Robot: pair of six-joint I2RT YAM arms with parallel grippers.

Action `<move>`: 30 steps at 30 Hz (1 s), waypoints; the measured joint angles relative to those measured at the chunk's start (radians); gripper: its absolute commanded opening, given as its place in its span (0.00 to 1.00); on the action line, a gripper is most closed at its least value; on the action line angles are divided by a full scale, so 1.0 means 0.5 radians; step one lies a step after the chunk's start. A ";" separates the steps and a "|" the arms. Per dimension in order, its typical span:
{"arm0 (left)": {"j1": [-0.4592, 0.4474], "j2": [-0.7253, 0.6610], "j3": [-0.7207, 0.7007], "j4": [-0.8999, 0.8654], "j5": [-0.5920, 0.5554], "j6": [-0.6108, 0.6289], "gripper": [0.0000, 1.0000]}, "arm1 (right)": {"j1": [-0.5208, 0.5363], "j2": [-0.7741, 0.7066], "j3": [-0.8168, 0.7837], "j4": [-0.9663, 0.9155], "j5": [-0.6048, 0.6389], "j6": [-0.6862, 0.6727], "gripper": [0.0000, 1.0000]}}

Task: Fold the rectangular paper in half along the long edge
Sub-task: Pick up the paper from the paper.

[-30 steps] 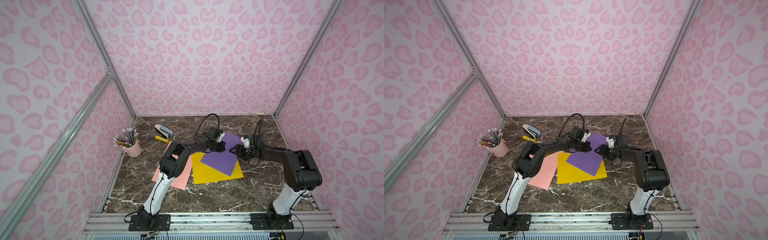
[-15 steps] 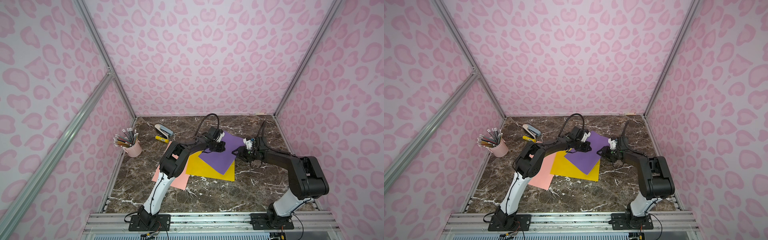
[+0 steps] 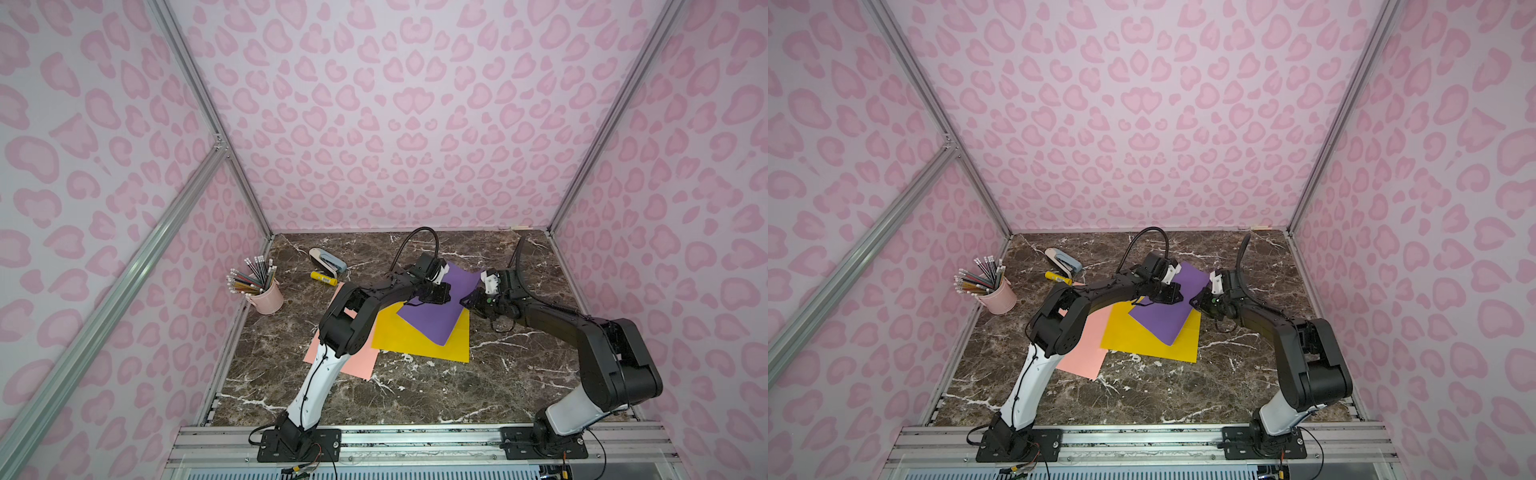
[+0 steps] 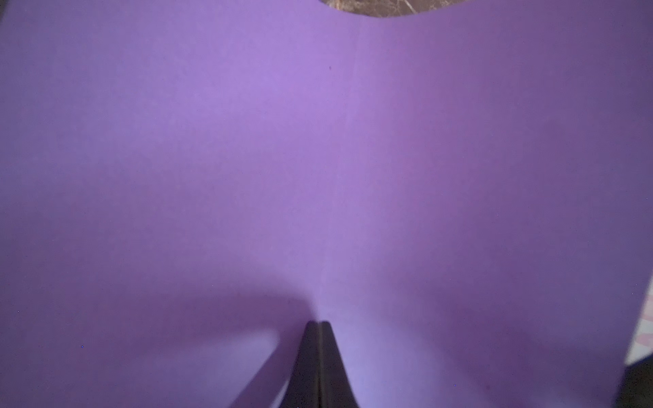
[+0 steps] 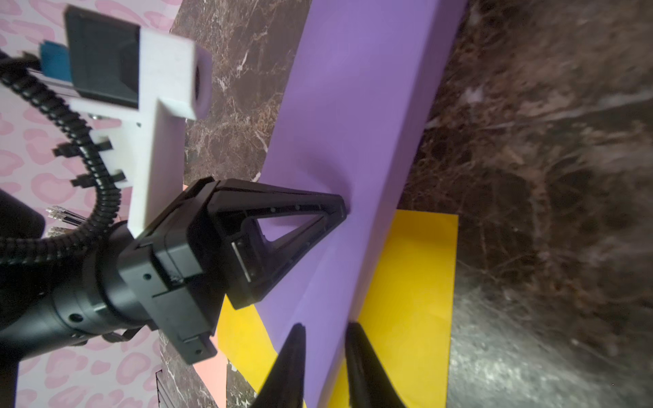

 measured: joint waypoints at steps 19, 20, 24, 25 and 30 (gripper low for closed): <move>-0.003 -0.032 -0.012 -0.018 -0.039 -0.003 0.05 | 0.213 -0.075 0.070 -0.327 0.596 0.159 0.00; -0.003 -0.053 -0.018 -0.034 -0.046 -0.011 0.10 | 0.214 -0.081 0.063 -0.329 0.599 0.158 0.00; 0.002 -0.259 -0.046 -0.037 -0.062 -0.024 0.36 | 0.204 -0.143 0.063 -0.380 0.584 0.117 0.00; 0.006 -0.356 -0.071 -0.025 -0.066 -0.023 0.45 | 0.192 -0.175 0.063 -0.391 0.553 0.082 0.00; 0.039 -0.987 -0.298 0.090 -0.098 0.003 0.52 | 0.037 -0.384 0.063 -0.438 0.172 -0.143 0.00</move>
